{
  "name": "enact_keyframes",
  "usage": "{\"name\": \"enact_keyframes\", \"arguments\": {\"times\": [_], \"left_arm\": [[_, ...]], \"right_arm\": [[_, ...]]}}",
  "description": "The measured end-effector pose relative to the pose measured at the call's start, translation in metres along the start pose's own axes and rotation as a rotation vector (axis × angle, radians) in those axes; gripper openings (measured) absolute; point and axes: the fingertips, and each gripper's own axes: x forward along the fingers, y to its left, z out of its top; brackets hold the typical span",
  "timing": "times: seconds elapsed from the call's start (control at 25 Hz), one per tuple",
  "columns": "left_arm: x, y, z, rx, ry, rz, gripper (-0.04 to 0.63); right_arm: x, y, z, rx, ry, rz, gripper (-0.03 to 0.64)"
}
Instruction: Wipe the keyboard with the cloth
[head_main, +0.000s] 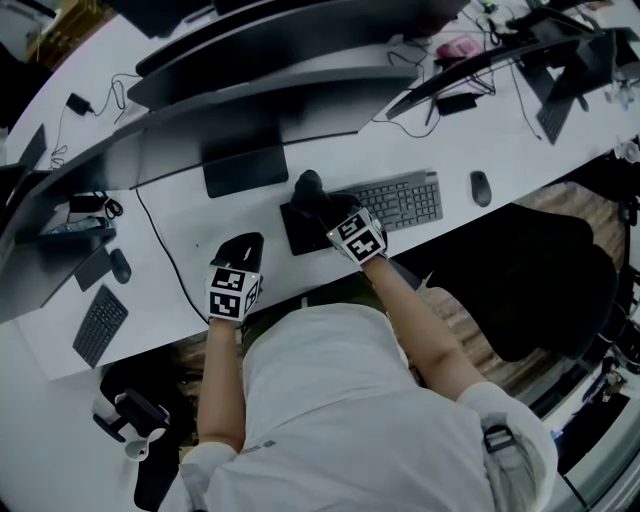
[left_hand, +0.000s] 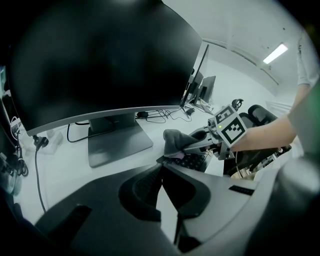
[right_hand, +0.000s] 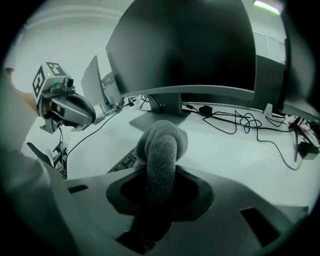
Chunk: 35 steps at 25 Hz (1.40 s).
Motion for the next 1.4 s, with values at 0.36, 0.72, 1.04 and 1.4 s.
{"name": "enact_keyframes", "arguments": {"times": [0.36, 0.72, 1.04, 1.4], "left_arm": [[0.015, -0.027, 0.013, 0.016, 0.005, 0.009, -0.002], [0.032, -0.051, 0.021, 0.028, 0.022, 0.015, -0.002], [0.046, -0.071, 0.031, 0.040, 0.020, 0.012, -0.002], [0.061, -0.096, 0.040, 0.066, 0.030, 0.005, -0.002]], "right_arm": [[-0.028, -0.037, -0.020, 0.036, -0.011, -0.046, 0.114], [-0.055, -0.075, -0.043, 0.081, -0.013, -0.076, 0.114], [-0.081, -0.111, -0.062, 0.111, -0.025, -0.113, 0.114], [-0.114, -0.152, -0.086, 0.193, -0.054, -0.135, 0.115]]}}
